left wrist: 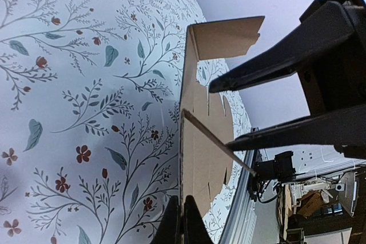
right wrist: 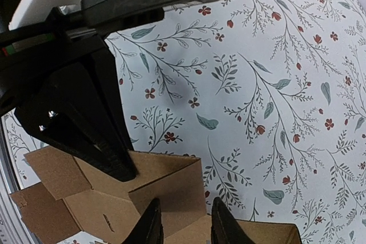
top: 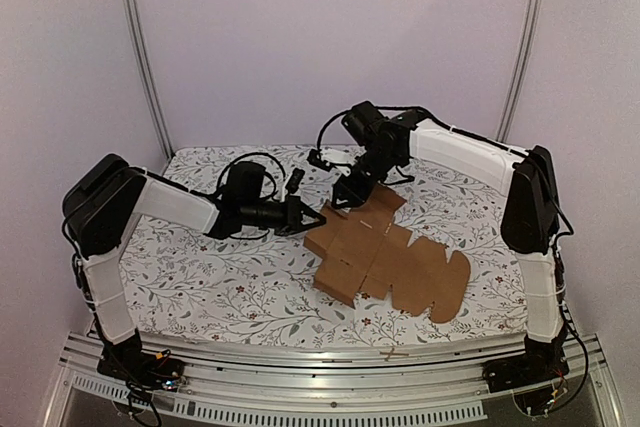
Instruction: Fold the paper box
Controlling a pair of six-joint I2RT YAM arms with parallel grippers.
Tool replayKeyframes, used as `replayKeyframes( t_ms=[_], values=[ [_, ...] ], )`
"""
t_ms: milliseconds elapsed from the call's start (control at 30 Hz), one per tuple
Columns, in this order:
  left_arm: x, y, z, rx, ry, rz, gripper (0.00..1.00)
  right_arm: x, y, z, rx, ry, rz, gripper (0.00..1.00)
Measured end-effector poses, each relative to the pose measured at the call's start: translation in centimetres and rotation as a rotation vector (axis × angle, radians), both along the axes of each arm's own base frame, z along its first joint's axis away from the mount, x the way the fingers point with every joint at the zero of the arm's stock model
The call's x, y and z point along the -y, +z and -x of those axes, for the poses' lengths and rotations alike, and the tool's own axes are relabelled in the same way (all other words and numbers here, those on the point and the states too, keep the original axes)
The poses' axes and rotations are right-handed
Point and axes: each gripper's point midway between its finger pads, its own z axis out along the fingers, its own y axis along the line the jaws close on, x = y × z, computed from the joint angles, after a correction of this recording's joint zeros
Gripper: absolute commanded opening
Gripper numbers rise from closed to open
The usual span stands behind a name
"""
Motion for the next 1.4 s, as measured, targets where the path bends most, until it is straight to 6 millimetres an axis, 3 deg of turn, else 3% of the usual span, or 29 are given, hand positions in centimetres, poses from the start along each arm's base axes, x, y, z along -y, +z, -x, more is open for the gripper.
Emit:
replayKeyframes(
  t_ms=[333,767,1000,1133,1267,1333,1400],
  values=[
    [0.3,1.1,0.8,0.052,-0.053,0.064,0.0,-0.8,-0.2,1.2,-0.059,0.035,-0.036,0.3],
    [0.5,1.3,2.7,0.116,-0.173,0.093,0.01,-0.6,-0.7,2.2,-0.073,0.069,-0.007,0.41],
    [0.6,1.3,3.6,0.167,-0.229,0.088,0.05,-0.1,-0.4,3.5,-0.143,0.117,-0.022,0.34],
    [0.8,2.8,4.2,0.242,-0.267,0.103,0.06,0.0,0.3,5.0,-0.223,0.177,-0.046,0.21],
    [0.6,2.6,4.7,0.249,-0.283,0.085,0.06,0.2,0.2,6.2,-0.294,0.22,-0.061,0.11],
    [0.5,2.1,5.0,0.248,-0.29,0.071,0.1,0.3,-0.1,6.6,-0.316,0.236,-0.063,0.05],
    [0.5,1.8,5.0,0.254,-0.294,0.058,0.21,0.3,-0.1,6.8,-0.331,0.245,-0.068,0.0]
  ],
)
